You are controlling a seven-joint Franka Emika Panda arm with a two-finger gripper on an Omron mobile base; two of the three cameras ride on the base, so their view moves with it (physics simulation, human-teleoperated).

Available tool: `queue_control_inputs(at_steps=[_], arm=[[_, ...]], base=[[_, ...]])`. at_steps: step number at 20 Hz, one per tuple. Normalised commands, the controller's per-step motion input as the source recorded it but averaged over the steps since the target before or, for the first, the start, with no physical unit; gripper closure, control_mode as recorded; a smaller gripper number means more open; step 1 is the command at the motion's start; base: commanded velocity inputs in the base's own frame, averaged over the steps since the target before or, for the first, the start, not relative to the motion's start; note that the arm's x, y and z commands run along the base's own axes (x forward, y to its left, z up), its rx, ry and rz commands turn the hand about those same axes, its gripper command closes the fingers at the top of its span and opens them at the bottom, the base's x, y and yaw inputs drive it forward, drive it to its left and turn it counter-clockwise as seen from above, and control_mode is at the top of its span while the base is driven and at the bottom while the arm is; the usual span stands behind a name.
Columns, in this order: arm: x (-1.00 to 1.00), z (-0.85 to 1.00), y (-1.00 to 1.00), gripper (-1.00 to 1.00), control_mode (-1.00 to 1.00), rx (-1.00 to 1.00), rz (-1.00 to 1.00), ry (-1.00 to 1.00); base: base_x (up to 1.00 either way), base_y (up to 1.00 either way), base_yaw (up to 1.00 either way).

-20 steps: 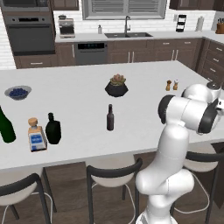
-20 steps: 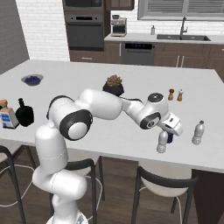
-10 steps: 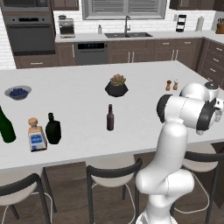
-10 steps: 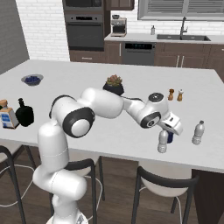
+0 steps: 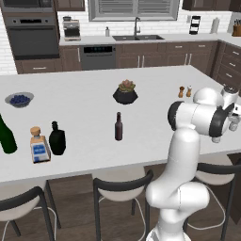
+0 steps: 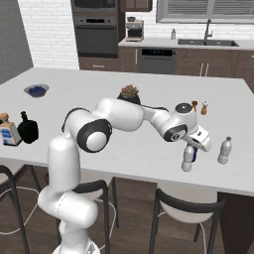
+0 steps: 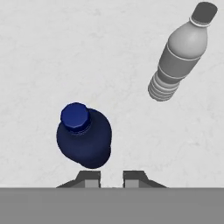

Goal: Move the plastic bottles in the middle to the plastics group, and the glass bottles in the middle to the glass group.

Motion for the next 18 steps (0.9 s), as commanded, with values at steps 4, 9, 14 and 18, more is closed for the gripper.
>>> queue_control_inputs(at_steps=[4,9,14,18], arm=[[0.00,-0.03,-0.05,1.00,-1.00,0.00,0.00,0.00],[0.02,-0.06,0.00,1.00,-1.00,0.00,0.00,0.00],[0.02,-0.05,0.00,-1.00,-1.00,0.00,0.00,0.00],[0.03,0.00,0.00,-1.00,-1.00,0.00,0.00,0.00]], base=[[0.00,0.00,0.00],[0.00,0.00,0.00],[0.00,0.00,0.00],[0.00,0.00,0.00]])
